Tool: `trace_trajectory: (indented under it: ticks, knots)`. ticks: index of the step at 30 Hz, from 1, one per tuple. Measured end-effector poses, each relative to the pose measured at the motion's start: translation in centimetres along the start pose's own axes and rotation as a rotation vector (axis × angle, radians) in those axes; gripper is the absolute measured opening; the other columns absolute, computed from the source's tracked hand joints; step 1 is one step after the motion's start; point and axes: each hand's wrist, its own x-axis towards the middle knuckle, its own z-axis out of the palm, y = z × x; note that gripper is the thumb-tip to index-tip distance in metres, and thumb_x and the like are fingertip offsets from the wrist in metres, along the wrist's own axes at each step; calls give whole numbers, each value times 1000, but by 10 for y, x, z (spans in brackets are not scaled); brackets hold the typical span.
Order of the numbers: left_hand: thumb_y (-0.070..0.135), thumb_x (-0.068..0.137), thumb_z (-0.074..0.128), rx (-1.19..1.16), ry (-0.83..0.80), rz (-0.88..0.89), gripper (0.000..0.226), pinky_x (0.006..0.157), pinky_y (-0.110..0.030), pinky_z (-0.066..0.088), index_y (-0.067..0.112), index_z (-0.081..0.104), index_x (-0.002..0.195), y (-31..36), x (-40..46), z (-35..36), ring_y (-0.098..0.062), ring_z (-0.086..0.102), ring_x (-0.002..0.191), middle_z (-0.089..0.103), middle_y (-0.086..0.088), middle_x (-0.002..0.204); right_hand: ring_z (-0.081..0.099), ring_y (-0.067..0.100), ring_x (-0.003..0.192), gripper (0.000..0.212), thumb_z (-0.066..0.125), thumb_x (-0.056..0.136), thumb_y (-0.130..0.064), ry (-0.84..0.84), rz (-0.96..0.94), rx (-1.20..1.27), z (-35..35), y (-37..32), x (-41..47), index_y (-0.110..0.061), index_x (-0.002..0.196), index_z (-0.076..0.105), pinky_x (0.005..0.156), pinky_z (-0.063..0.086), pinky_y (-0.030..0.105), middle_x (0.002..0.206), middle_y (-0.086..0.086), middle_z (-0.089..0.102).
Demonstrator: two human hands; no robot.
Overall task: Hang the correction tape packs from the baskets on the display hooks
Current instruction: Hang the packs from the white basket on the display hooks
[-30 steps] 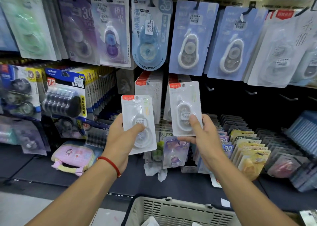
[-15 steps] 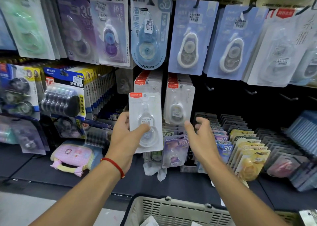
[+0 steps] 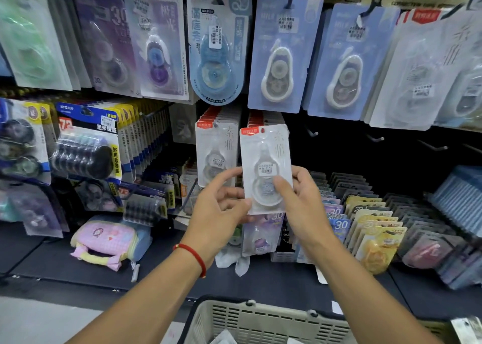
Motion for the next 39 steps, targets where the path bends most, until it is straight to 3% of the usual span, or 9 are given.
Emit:
trace_trajectory:
  ticks: [5,9,11,16,20,22,28,32,39]
  knots:
    - [-13,92,69,-29,-8,29,60,74,-27,63,30,63,134,2,1,0,-18,73,75,77,8,89,76,17,99,17,61,106,-33,63,-5,-15,2,-3,-1,-24,120,60,84,61,39,110,2,78]
    - [-16,91,68,-39,8,53,59,73,-24,62,30,65,129,1,1,1,-17,73,74,78,10,90,77,26,78,21,59,107,-37,78,11,-28,3,-6,-3,-23,123,59,54,58,34,107,6,77]
    - [-15,91,68,-9,34,54,56,73,-23,62,29,67,125,-1,3,0,-17,74,72,77,11,90,73,23,66,27,58,107,-40,83,21,-62,3,-5,-4,-22,126,58,51,55,33,104,5,76]
    - [-3,94,67,329,56,67,49,100,-37,59,28,67,133,-7,6,-4,-8,71,101,70,8,121,52,18,129,54,53,107,-36,154,-240,-712,0,10,-9,-21,156,37,102,47,37,149,1,47]
    - [2,91,68,803,121,192,61,127,-33,26,26,57,147,-15,10,-13,-18,39,145,49,4,152,28,27,155,56,57,104,-24,-78,-479,-1100,6,19,-5,-24,157,42,118,37,47,172,5,21]
    - [4,89,69,899,122,216,70,122,-20,9,24,51,153,-17,14,-14,-14,18,154,28,2,167,10,24,162,61,54,104,-29,-180,-450,-1202,8,26,1,-29,162,34,125,28,46,177,-2,-3]
    - [6,89,71,966,58,195,85,115,-24,18,29,34,162,-36,21,-12,-12,3,160,-10,13,174,-1,23,164,78,54,100,-25,-224,-376,-1295,9,30,16,-39,166,15,125,27,52,170,-14,-31]
    - [6,88,73,981,47,180,84,117,-25,18,26,35,161,-37,21,-13,-14,4,161,-7,10,175,0,22,164,75,55,97,-20,-253,-369,-1272,9,25,13,-30,164,24,123,31,49,172,-12,-27]
    - [8,93,67,1038,-116,130,62,123,-32,26,19,51,152,-26,8,-19,-23,34,152,39,-3,164,42,25,141,41,58,99,-14,-215,-326,-1110,-30,30,-13,-14,140,57,99,48,43,168,2,29]
